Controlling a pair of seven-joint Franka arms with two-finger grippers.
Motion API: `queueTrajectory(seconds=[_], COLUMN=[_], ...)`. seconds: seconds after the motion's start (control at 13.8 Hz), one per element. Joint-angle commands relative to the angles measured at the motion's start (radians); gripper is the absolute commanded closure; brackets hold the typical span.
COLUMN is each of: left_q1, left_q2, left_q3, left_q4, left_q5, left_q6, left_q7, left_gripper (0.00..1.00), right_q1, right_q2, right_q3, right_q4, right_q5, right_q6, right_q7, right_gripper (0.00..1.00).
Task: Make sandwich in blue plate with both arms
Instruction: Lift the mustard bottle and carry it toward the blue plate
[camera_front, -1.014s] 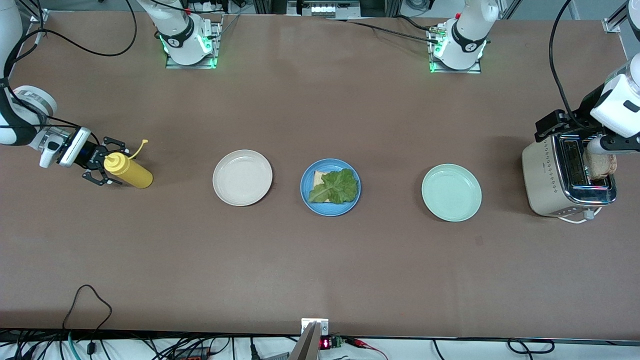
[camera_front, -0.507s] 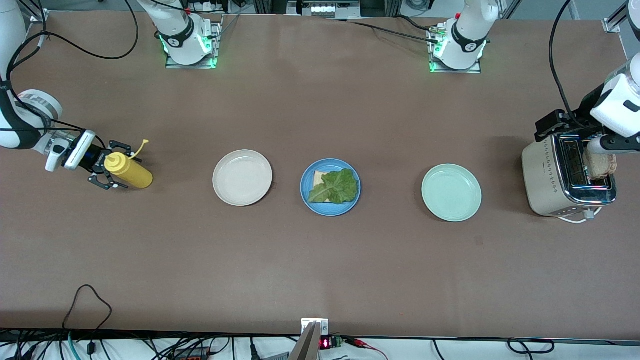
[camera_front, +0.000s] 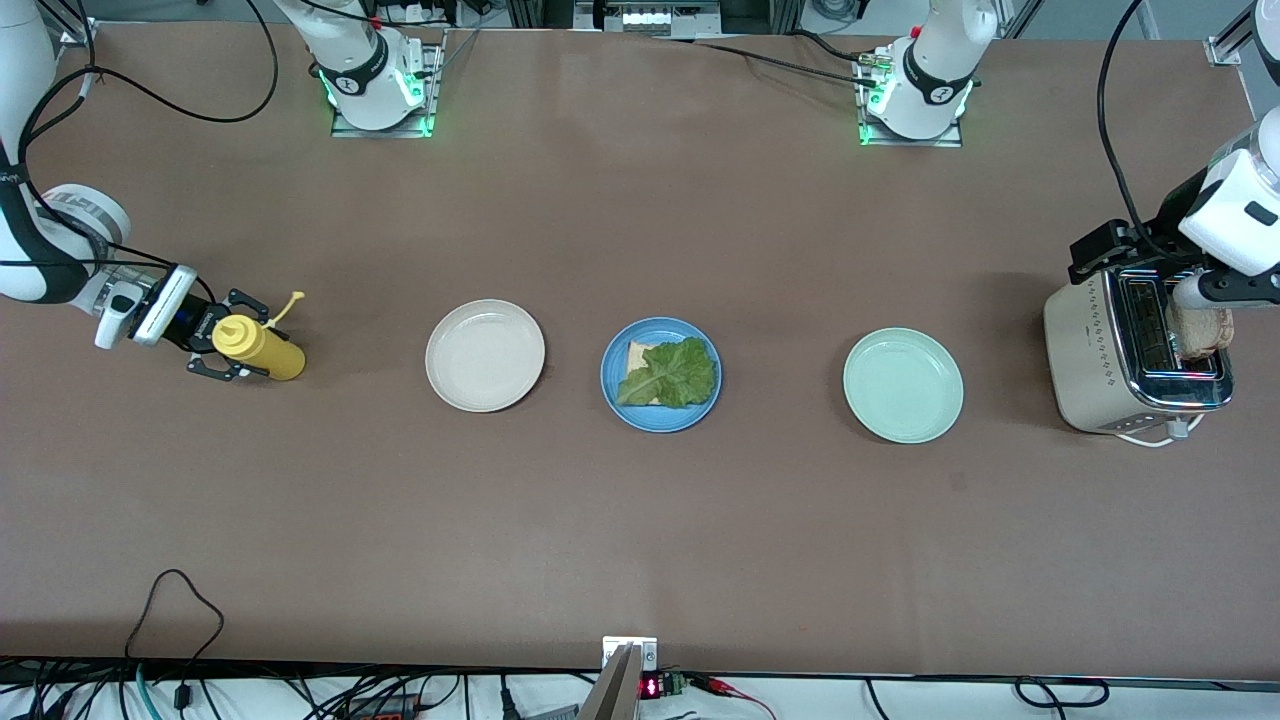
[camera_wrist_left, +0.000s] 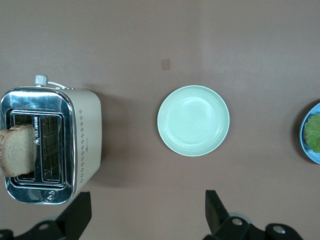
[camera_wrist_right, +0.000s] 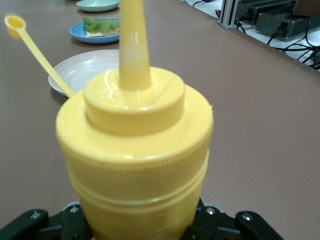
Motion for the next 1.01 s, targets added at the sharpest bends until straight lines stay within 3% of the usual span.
queueTrajectory(seconds=[0.0, 0.14, 0.51, 0.94], left_q1=[0.003, 0.003, 0.003, 0.003], left_q2=[-0.026, -0.026, -0.028, -0.035], left_q3=[-0.001, 0.001, -0.001, -0.001], left_q4=[-0.028, -0.027, -0.025, -0.028], left_q5=[-0.014, -0.014, -0.017, -0.024], left_q6=[0.005, 0.005, 0.015, 0.015], left_q7=[-0.005, -0.002, -0.004, -0.007], left_gripper=[0.0, 0.0, 0.0, 0.0], right_q1=[0.025, 0.088, 0.235, 0.421], right_q2=[-0.044, -0.123, -0.29, -0.389], right_q3=[0.053, 0.053, 0.053, 0.076], right_q4=[0.018, 0.015, 0.015, 0.032], right_q5=[0.0, -0.046, -0.281, -0.586], right_q6=[0.084, 0.144, 0.174, 0.218], right_q7=[0.096, 0.191, 0.628, 1.178], right_gripper=[1.0, 1.0, 1.0, 1.0])
